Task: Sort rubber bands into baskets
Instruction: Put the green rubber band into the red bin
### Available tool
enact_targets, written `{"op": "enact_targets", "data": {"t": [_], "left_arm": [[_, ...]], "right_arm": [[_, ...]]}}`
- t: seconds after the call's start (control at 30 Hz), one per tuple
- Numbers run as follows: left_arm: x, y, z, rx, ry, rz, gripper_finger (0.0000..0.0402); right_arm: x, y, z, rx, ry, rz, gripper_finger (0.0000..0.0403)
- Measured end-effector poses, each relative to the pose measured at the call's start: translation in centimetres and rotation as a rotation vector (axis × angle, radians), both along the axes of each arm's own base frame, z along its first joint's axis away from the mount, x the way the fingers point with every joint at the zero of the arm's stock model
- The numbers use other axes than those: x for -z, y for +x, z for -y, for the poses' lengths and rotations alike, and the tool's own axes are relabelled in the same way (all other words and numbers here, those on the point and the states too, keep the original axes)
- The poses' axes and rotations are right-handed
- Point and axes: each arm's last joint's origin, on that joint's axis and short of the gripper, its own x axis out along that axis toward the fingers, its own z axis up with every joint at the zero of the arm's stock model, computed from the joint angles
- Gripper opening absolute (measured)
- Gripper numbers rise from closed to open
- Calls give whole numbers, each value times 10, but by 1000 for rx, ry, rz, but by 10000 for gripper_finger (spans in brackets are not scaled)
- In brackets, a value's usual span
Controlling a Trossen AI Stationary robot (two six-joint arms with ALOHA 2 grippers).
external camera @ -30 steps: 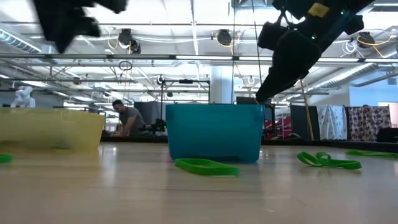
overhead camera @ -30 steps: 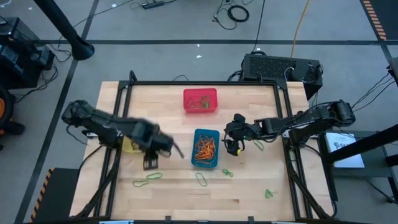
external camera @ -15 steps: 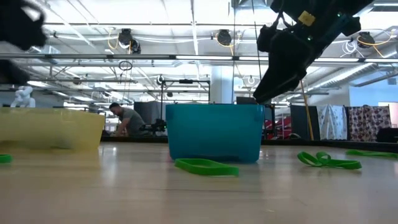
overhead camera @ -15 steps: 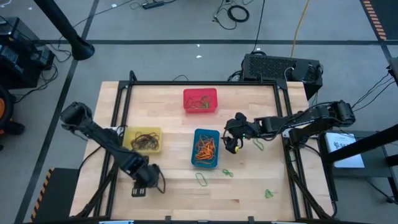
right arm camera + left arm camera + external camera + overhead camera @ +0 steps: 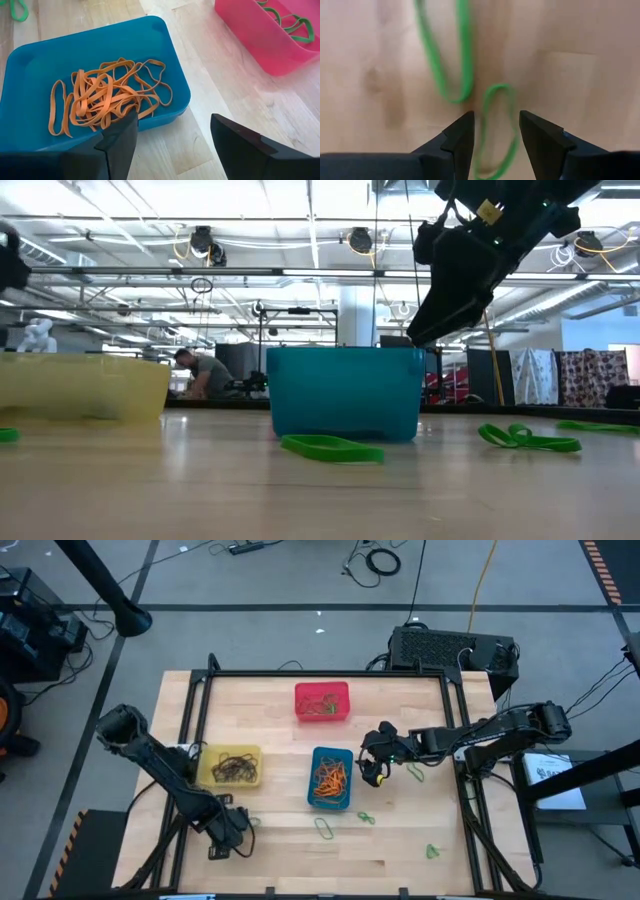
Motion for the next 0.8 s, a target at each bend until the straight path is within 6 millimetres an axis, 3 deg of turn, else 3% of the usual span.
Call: {"op": "enact_targets", "data": {"t": [0.4,0.5,0.7,0.8], "left_arm": [[15,-5,11,36,63,-18,158],[16,-4,11,43,68,-15,126],[6,5,16,75,47,23,14],[-8,19,19,120,-9,96,10]], "right_arm": [[0,0,1,51,41,19,242],[0,0,1,60,51,23,242],[-1,1,1,61,51,24,242],[-1,1,1,60,52,25,242]]}}
